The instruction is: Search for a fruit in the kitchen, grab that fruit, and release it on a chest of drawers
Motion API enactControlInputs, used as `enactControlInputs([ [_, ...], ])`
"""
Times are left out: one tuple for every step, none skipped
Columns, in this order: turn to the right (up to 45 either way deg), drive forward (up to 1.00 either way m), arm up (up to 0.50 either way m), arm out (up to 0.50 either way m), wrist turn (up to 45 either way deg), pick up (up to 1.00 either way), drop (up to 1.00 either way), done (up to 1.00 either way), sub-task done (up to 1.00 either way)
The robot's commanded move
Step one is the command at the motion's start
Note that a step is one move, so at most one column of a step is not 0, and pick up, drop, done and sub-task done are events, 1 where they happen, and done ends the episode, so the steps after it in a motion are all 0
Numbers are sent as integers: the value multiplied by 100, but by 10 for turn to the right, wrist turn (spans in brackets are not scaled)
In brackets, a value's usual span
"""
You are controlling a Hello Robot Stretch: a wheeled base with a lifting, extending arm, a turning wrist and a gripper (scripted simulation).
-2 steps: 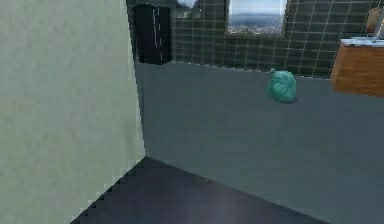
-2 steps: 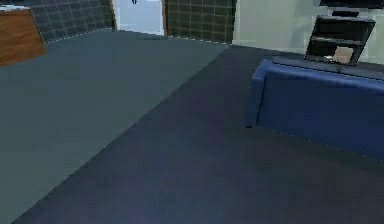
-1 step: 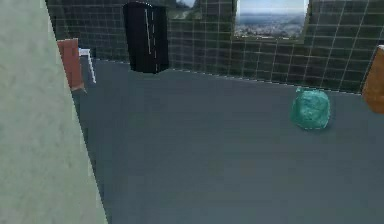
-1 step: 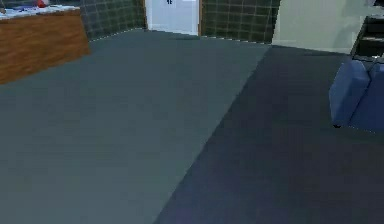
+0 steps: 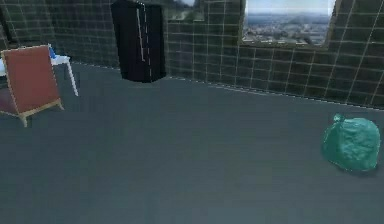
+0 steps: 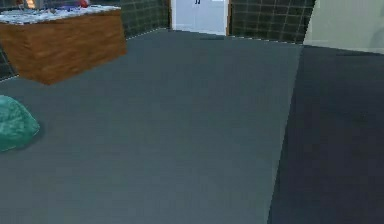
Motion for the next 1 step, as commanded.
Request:
enactControlInputs([
  [-120,0,0,0,0,0,0,0,0],
])
